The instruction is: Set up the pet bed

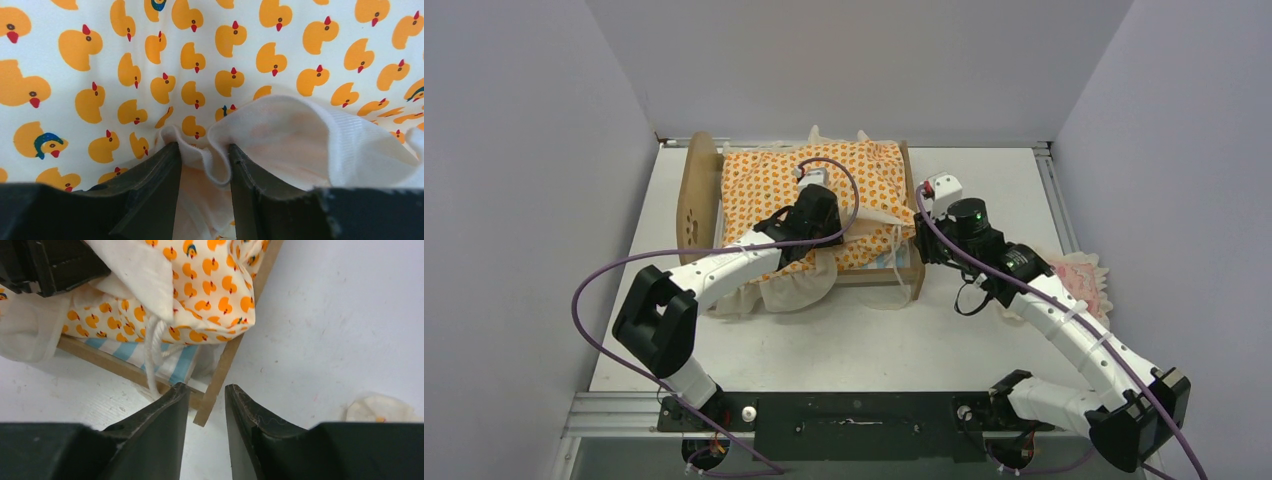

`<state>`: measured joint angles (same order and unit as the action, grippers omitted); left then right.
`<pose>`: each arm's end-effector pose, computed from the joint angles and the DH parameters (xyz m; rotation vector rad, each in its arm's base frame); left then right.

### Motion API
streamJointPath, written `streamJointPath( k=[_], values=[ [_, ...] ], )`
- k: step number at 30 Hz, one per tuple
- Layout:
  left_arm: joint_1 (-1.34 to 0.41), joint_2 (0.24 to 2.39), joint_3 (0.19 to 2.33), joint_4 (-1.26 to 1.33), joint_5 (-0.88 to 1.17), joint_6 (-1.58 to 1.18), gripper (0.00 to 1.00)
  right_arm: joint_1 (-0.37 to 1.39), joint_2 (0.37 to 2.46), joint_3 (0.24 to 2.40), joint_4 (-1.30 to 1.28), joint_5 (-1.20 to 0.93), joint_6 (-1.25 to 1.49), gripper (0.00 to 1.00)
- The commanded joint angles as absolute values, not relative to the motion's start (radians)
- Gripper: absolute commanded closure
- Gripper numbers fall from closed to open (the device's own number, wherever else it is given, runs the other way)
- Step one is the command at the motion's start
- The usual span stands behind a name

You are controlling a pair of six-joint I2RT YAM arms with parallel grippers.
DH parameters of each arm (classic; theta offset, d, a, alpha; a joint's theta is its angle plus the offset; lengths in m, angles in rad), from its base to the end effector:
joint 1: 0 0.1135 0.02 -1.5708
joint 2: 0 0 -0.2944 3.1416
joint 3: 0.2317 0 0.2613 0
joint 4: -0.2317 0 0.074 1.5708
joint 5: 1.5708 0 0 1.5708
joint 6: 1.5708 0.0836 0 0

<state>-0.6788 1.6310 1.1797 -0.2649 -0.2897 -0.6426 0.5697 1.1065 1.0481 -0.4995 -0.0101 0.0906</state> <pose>0.3333 -0.2382 0.2493 -0.1098 2.2759 -0.3735 0.2347 0.1513 0.3384 -0.5171 2.0920 0.3978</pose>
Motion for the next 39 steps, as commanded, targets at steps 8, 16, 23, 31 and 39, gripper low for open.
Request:
streamJointPath(
  k=[8,16,23,31,39],
  values=[
    [-0.673,1.538,1.196,-0.23,-0.278,-0.622,0.59,0.565,1.126,0.894,-0.398,0.018,0.315,0.59],
    [-0.673,1.481,1.192,-0.244,-0.271,-0.579,0.51,0.53,1.3,0.986,-0.334,0.051,0.254,0.94],
    [-0.676,1.416,1.172,-0.254,-0.285,-0.557,0.48,0.529,1.335,1.217,-0.395,0.087,0.206,0.95],
    [-0.723,1.401,1.184,-0.257,-0.247,-0.515,0.45,0.525,1.299,1.104,-0.398,0.033,0.243,0.95],
    [-0.95,1.346,1.203,-0.254,-0.33,-0.374,0.4,0.525,1.24,0.982,-0.362,-0.032,0.267,0.95]
  ],
)
